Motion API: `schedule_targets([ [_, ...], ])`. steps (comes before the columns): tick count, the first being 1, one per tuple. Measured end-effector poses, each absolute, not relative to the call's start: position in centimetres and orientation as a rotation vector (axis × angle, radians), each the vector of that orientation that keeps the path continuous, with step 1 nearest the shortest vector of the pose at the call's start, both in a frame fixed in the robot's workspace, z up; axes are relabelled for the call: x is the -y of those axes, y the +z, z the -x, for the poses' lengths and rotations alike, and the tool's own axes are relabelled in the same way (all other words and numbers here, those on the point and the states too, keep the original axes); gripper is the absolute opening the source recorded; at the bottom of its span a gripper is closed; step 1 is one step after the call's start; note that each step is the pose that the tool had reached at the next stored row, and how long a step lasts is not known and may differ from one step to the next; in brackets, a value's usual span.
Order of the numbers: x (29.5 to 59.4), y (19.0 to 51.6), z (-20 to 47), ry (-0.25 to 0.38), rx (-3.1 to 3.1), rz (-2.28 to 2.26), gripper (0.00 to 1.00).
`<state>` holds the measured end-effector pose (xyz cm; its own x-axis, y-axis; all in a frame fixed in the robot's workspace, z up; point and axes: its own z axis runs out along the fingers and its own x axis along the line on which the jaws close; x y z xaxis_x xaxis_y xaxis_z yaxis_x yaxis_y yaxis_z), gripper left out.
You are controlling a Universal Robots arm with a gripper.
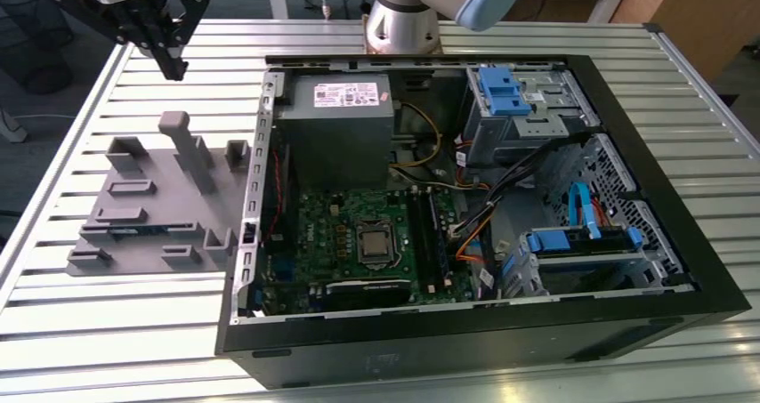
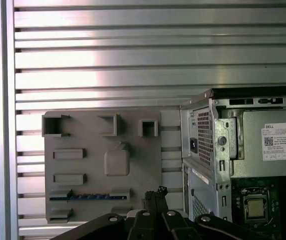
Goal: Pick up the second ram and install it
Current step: 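Reach for the second ram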
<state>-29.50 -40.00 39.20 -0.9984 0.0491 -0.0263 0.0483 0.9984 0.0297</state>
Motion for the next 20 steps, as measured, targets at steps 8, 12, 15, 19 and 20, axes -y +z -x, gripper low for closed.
schedule_targets([
  [8,40.0,39.2,30.0,0.045,-3.113,-0.076,0.11],
  [12,40.0,39.2,30.2,0.045,-3.113,-0.076,0.11],
  [15,40.0,39.2,30.5,0.045,-3.113,-0.076,0.11],
  [19,40.0,39.2,30.8,0.045,-3.113,-0.076,0.11],
  [20,40.0,39.2,30.8,0.045,-3.113,-0.076,0.11],
])
